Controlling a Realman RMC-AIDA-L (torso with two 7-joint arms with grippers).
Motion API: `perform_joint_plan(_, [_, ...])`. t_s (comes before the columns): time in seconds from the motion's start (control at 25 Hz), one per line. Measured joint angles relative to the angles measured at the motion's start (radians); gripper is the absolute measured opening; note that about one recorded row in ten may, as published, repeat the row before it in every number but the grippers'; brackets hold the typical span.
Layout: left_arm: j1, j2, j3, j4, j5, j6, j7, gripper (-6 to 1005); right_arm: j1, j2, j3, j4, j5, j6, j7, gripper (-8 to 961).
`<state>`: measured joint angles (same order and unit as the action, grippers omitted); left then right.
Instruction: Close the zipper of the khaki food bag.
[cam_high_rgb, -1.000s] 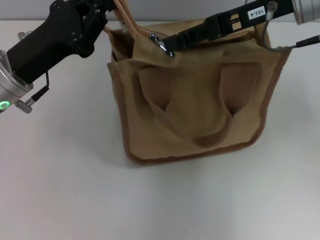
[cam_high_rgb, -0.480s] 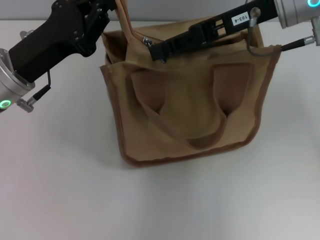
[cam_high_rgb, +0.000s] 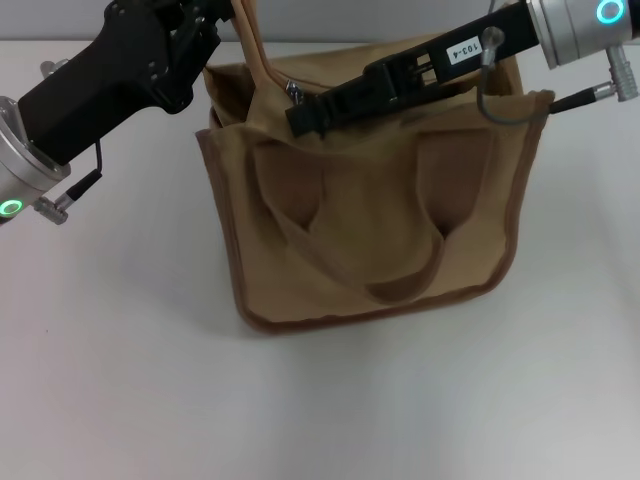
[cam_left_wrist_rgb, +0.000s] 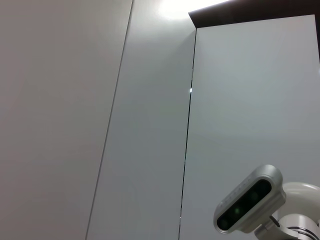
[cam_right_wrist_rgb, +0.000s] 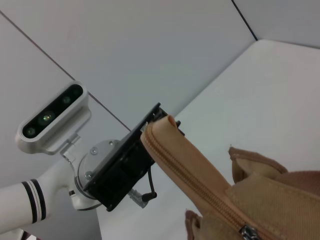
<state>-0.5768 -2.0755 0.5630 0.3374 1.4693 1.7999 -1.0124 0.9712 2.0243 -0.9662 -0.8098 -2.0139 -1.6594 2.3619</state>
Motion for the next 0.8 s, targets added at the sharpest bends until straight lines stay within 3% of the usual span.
perform_joint_plan(0.36, [-0.003,-0.001,0.000,0.000,0.000,-0.005,0.000,16,0.000,0.001,0.004,0.000,-0.002,0.001,0.017,442])
perform_joint_plan(0.56, [-0.003,-0.002,0.000,0.000,0.001,-0.005,0.000,15,-0.002,0.000,0.004,0.000,-0.002,0.006,0.021,261])
perform_joint_plan(0.8, [-0.003,-0.002,0.000,-0.002,0.004,-0.003,0.000,15,-0.003,-0.001,-0.001,0.000,-0.012,0.016,0.022,149])
